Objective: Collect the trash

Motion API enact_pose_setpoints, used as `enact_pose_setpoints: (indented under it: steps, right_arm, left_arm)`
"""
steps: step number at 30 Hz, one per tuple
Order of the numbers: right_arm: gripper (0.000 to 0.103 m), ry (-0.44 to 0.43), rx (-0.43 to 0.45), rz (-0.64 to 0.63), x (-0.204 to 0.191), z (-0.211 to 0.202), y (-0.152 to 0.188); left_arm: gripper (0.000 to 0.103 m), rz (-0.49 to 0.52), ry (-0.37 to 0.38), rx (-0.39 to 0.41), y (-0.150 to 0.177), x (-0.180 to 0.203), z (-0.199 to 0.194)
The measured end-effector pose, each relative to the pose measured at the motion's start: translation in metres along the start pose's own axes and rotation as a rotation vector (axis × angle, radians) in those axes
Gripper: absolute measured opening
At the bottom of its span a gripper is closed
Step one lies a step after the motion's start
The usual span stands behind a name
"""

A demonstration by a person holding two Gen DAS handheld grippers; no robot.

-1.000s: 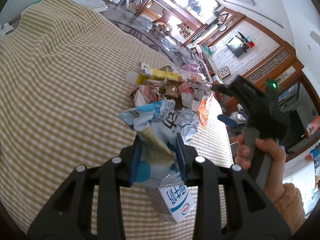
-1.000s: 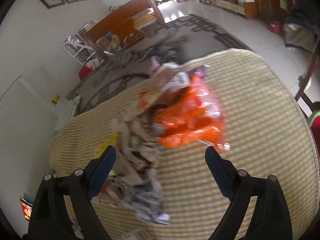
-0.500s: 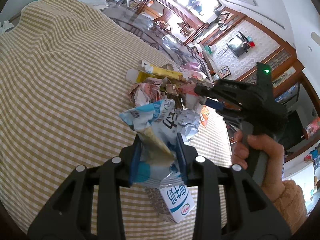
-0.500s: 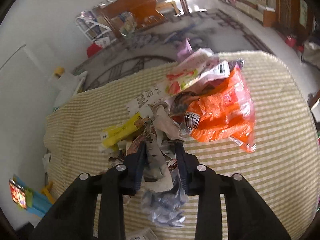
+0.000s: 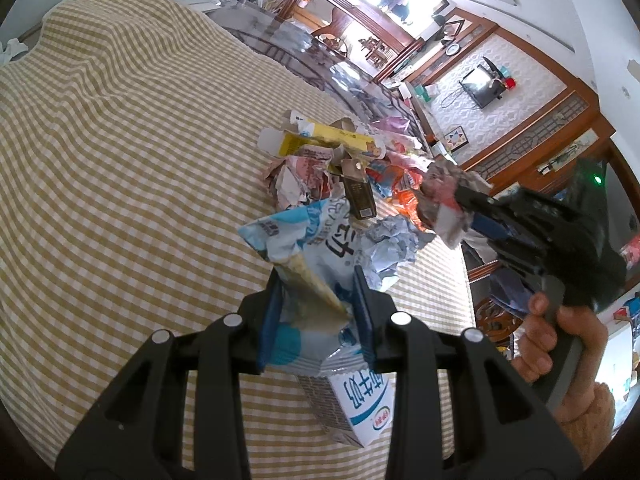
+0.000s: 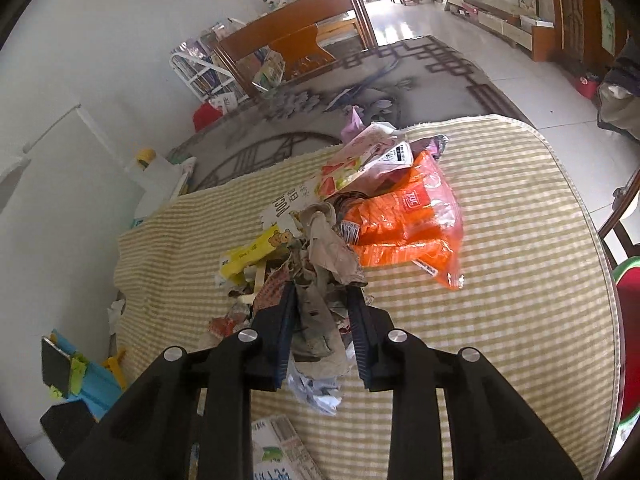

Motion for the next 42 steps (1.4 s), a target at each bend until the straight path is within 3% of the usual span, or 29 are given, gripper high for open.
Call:
enact_pose_setpoints:
  steps: [10,19,32,42]
  right_arm:
    - [0.026,0.008,0.022,-0.048,0.032,-0.048,0.041]
    - [0.026,0.082,0.08,-0.056,0.078,-0.082,0.062]
    - [0.029,0.242,0.232,-0.011,0.127,-0.117,0.062]
    - [0.03,0.263,0.259,-0.034,0.128,-0.127,0.062]
  left_arm:
    - [0.032,0.018,-0.025,0.003,0.001,-0.003,0.005]
    - [0.032,0.049,-0.053,0.025,0.0,-0.004,0.008]
    - [0.032,0.083,-0.1,0.135,-0.01,-0.009,0.0]
    - [0.032,0.115,-0.194,0.202,-0.014,-0.021,-0.005]
Point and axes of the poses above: each gripper's, at about its wrist camera, not at the fingertips, and z roughly the way its jaws point, x to its right, y to its underside, the point moved 10 cm from there along z, roughly the way its jaws point, and after that the axes turned 14 degrees about -z, right-handed, at the moved point
